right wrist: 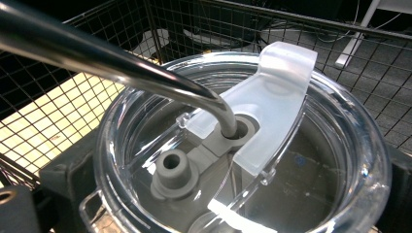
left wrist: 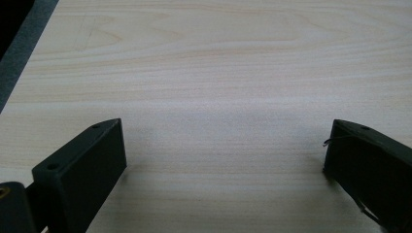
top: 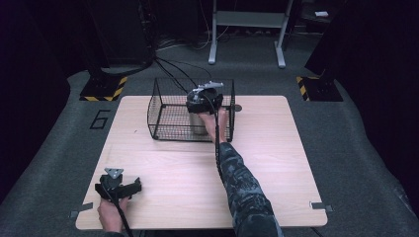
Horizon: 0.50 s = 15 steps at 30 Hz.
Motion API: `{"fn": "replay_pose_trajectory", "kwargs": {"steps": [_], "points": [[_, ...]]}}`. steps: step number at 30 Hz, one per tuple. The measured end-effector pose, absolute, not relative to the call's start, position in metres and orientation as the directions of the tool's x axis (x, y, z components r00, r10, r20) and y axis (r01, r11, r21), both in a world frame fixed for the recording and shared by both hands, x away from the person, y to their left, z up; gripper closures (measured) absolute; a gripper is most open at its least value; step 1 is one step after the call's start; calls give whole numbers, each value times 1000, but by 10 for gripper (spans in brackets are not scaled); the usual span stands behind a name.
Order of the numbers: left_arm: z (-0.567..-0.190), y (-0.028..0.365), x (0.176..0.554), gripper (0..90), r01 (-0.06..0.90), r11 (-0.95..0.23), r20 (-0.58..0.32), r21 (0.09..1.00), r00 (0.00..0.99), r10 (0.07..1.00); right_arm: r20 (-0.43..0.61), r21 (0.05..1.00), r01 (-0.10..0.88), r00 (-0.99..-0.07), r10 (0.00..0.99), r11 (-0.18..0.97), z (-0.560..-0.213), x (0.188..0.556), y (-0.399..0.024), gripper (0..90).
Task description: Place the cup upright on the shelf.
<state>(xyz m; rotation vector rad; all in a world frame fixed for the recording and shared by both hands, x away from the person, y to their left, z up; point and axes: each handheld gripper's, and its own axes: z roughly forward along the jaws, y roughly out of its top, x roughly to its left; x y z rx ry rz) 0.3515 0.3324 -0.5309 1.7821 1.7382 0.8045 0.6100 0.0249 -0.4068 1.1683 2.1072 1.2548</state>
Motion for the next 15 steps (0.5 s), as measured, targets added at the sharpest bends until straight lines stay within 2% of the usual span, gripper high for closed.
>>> {"fn": "replay_pose_trajectory", "kwargs": {"steps": [15], "points": [[-531, 332, 351, 12, 688, -36, 54, 725, -4, 999, 47, 855, 448, -569, 821, 262, -410, 606, 23, 29]]}}
